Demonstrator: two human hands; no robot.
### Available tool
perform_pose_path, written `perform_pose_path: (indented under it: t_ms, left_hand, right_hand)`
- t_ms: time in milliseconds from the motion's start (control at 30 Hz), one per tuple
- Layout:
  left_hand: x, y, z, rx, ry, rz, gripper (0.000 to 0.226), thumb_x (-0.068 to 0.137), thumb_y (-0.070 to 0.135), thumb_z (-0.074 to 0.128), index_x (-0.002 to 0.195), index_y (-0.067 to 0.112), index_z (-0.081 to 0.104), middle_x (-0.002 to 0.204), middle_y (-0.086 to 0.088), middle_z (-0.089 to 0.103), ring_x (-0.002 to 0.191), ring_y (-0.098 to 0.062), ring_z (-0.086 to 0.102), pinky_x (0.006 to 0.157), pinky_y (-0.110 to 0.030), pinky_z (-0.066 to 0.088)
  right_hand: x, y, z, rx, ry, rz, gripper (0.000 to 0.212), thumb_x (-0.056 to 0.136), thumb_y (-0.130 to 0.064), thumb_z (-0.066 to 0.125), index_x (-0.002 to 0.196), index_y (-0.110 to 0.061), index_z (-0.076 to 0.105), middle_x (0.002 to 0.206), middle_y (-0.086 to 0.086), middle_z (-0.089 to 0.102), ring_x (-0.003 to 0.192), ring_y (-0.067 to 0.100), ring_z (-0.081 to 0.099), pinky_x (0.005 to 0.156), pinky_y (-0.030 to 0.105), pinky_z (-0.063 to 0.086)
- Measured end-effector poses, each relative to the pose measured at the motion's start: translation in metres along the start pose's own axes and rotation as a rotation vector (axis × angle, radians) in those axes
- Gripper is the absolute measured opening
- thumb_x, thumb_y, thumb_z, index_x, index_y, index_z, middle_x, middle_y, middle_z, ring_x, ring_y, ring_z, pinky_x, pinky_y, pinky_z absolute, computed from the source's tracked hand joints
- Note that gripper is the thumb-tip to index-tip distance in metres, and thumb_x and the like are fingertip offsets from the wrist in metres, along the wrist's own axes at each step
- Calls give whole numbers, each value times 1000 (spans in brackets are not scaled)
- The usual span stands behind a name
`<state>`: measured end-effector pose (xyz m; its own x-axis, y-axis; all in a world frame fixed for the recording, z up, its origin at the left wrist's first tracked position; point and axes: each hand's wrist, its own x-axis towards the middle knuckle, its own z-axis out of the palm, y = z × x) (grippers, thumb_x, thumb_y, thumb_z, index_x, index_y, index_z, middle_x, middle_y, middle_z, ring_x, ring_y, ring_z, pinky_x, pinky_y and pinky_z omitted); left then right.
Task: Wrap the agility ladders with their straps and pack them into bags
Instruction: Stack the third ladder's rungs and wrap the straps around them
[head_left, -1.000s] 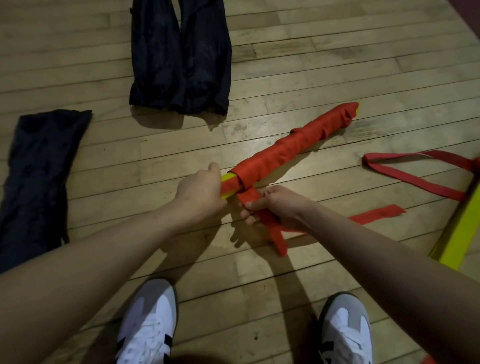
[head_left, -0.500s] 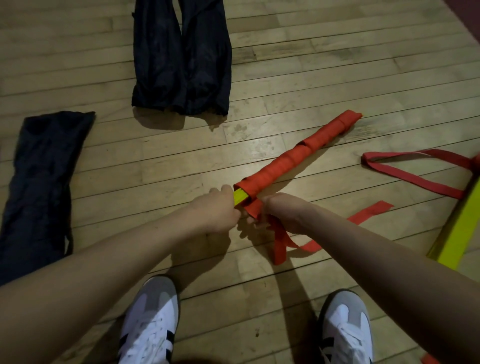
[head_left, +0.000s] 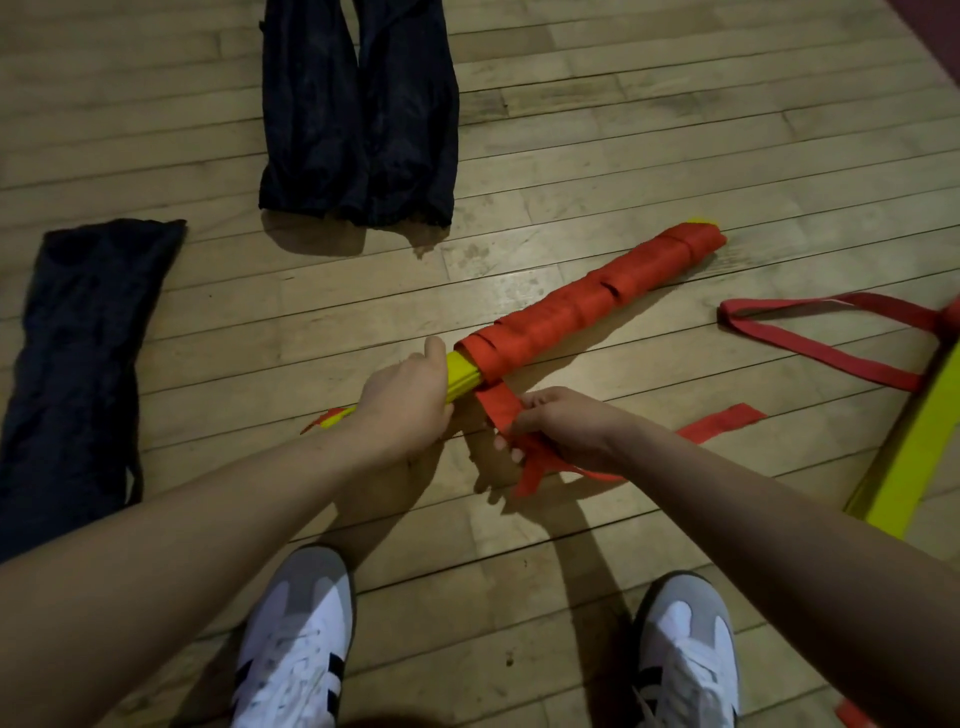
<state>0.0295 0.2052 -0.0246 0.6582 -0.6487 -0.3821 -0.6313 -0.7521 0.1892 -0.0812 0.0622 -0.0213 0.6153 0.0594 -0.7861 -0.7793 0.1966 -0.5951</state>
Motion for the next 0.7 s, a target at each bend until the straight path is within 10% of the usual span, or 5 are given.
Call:
perform_pose_path:
  t_ms: [400, 700]
  left_hand:
    - [2, -6, -7, -33, -160, 255, 49, 79, 40, 70, 104, 15, 36, 102, -3, 42, 89, -26, 54, 71, -39, 48]
    - [-2, 7, 5, -147, -159, 2, 41, 89, 16, 57, 104, 17, 19, 76, -4, 52, 67, -22, 57, 54, -34, 43]
  right_hand:
    - [0, 6, 4, 70, 202, -153, 18, 86, 10, 48, 78, 1, 62, 69, 13, 65, 54, 16, 58, 49, 22, 46]
    - [-2, -9, 7, -18, 180, -97, 17, 85, 12, 50, 81, 1, 61, 73, 14, 65, 56, 17, 60, 48, 17, 47]
